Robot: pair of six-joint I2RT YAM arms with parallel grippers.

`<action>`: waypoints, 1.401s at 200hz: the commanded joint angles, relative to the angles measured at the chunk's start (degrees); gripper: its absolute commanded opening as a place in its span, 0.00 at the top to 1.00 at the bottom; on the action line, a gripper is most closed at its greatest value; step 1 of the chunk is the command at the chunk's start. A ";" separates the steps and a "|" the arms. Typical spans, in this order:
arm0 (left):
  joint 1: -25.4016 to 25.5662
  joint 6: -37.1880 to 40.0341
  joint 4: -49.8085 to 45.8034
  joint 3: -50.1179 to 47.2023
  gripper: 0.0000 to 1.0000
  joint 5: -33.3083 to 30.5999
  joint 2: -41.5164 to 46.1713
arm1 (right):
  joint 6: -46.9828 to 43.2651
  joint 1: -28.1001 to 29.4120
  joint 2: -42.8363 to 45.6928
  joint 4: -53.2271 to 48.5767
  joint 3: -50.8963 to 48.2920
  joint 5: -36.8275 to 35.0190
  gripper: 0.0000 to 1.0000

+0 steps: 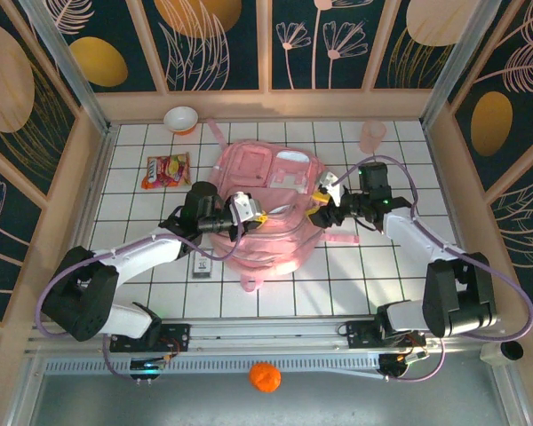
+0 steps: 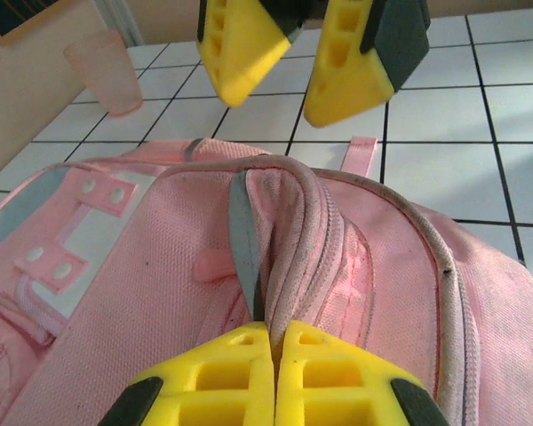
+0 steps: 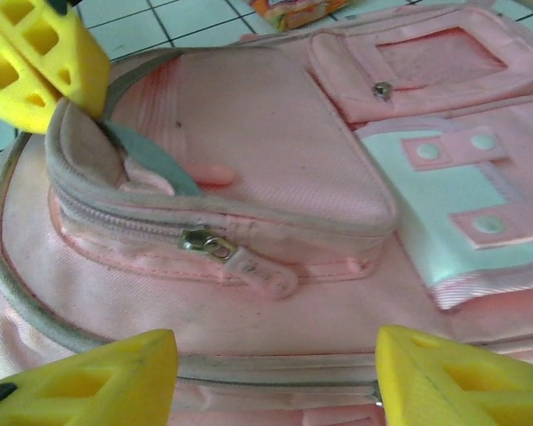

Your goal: Pack the student bag

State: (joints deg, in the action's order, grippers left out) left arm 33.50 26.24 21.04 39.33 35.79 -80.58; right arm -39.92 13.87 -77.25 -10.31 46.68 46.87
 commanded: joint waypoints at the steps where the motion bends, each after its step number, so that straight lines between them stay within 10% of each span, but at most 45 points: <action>1: -0.30 -0.28 6.18 2.90 1.00 7.46 -0.82 | -6.05 1.25 -1.04 -3.86 1.19 3.48 0.40; 114: -0.29 3.73 1.20 8.04 1.00 11.54 -3.39 | -7.79 3.86 -6.18 -2.93 3.28 8.73 0.45; 205: -0.36 5.12 0.37 9.19 1.00 6.55 -4.02 | -2.60 3.06 -6.53 -9.43 5.51 13.86 0.76; 280: -0.28 5.07 1.53 8.81 1.00 7.86 -3.63 | 4.58 2.57 -9.13 -4.83 6.12 12.14 0.70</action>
State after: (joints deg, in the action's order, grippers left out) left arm 32.95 29.95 16.08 46.00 40.47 -84.93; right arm -37.80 15.79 -84.93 -16.69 52.01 55.86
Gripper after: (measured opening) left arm 0.044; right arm 0.313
